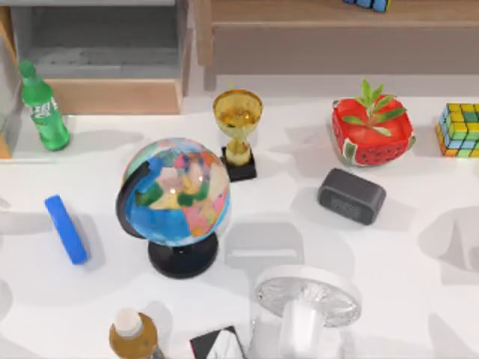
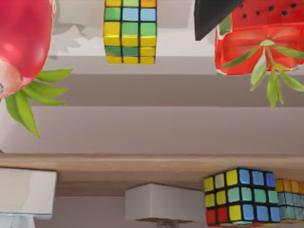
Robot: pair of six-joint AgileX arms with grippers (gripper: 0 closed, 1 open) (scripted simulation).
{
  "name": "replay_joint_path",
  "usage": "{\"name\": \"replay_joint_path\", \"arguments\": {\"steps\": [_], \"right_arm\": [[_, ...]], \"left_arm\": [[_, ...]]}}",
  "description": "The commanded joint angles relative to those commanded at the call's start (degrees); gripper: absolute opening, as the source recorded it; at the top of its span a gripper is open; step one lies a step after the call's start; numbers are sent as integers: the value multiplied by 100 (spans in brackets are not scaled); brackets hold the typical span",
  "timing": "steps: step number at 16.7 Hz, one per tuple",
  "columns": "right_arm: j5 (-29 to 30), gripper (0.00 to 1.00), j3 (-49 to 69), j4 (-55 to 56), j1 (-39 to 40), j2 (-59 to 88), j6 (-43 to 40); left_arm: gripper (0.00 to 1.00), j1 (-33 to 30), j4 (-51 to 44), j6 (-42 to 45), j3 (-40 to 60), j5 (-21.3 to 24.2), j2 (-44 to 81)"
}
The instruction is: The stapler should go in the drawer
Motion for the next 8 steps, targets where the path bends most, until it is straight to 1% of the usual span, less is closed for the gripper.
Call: {"name": "replay_joint_path", "arguments": {"steps": [3, 8], "right_arm": [[0, 100, 0, 0, 0, 0, 0], [0, 100, 0, 0, 0, 0, 0]], "left_arm": [[0, 52, 51, 12, -70, 44, -21], [0, 554, 541, 47, -960, 556, -354]]}}
